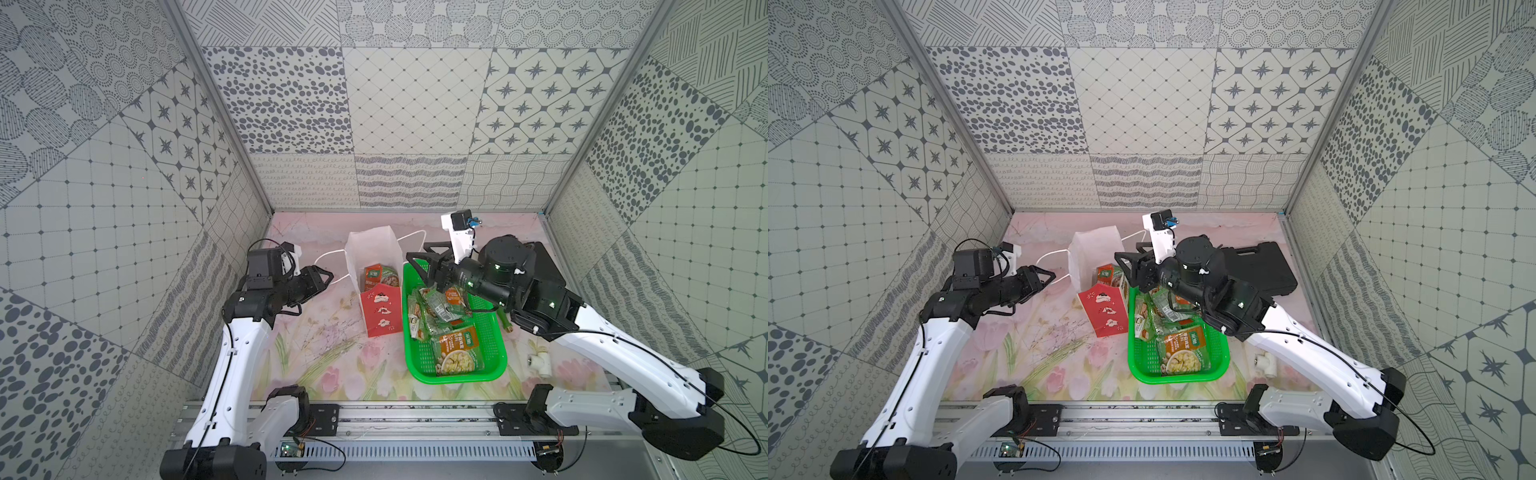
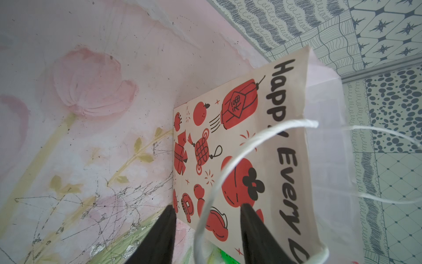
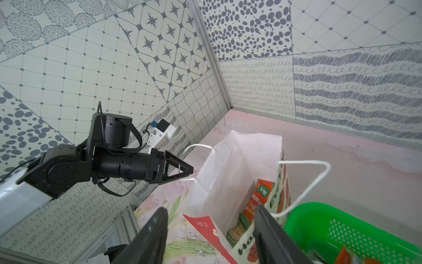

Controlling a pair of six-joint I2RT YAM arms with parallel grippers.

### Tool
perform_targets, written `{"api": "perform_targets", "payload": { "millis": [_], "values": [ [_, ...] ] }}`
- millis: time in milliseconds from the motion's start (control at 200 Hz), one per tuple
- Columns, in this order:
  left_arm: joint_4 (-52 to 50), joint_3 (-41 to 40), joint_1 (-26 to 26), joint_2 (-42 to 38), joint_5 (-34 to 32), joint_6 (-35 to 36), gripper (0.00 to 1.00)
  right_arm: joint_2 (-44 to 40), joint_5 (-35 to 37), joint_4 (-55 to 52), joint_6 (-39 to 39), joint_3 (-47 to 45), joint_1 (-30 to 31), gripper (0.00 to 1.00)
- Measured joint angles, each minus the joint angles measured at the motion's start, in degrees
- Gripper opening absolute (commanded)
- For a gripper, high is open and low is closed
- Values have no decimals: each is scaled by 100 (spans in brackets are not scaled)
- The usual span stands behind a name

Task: Place the condiment packets inside the bag
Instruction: Place the condiment packet in the paper bag, then pick up the condiment packet from the storage box.

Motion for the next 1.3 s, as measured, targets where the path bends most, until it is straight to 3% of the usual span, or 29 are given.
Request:
{"api": "perform_targets", "payload": {
  "millis": [325,580,1301],
  "values": [
    [0,0,0,2,2,-2,49,-892,855,-575,507,-1513,-33,63],
    [0,0,0,17,9,-2,49,-874,1388,-1132,898,-1967,-177,61],
    [2,0,0,44,37,-4,50,1891,1506,-1687,1008,-1899,-973,54]
  ]
}}
